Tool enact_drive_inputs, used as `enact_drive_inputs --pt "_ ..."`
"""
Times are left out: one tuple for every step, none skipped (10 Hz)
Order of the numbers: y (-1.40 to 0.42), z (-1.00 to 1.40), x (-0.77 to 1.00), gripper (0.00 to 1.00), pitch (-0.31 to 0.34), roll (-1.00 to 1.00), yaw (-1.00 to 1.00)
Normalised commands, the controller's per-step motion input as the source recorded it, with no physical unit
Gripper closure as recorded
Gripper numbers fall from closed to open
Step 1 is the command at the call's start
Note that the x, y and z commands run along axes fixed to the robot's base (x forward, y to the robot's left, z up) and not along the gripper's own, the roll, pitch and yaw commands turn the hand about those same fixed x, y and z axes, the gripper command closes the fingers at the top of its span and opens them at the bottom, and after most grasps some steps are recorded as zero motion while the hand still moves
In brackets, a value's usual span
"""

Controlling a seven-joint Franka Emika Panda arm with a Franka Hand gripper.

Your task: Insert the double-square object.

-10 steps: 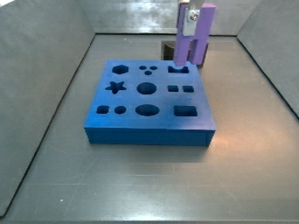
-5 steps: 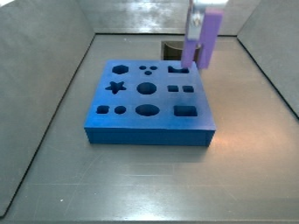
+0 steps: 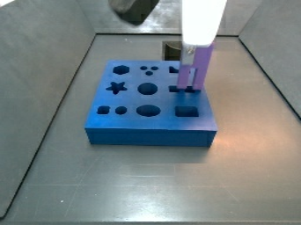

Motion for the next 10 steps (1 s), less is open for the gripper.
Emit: enact_drive_inputs --pt "-0.08 -0.25 -0.02 1.00 0.016 0.07 0.13" --pt "-0.10 -0.15 -0.05 1.00 0.043 0.08 0.23" --pt "-0.03 -0.07 -0.18 1.00 0.071 0.12 0.26" --pt "-0.01 -0.09 -0.38 1.00 0.043 0.14 0.29" --pt "-0.04 -0.07 -0.42 1.00 0.040 0.17 0.30" --pt "-0.11 -0.13 -0.27 1.00 0.073 0.22 0.33" --pt "-0.08 -0.17 -0.15 1.00 0.097 0.22 0.40" --pt "-0.09 -0.19 -0.08 1.00 0.120 0.24 0.37" --pt "-0.10 -0.21 -0.01 1.00 0.146 0.28 0.34" --pt "-0.10 -0.38 0.35 1.00 0.167 0.11 0.03"
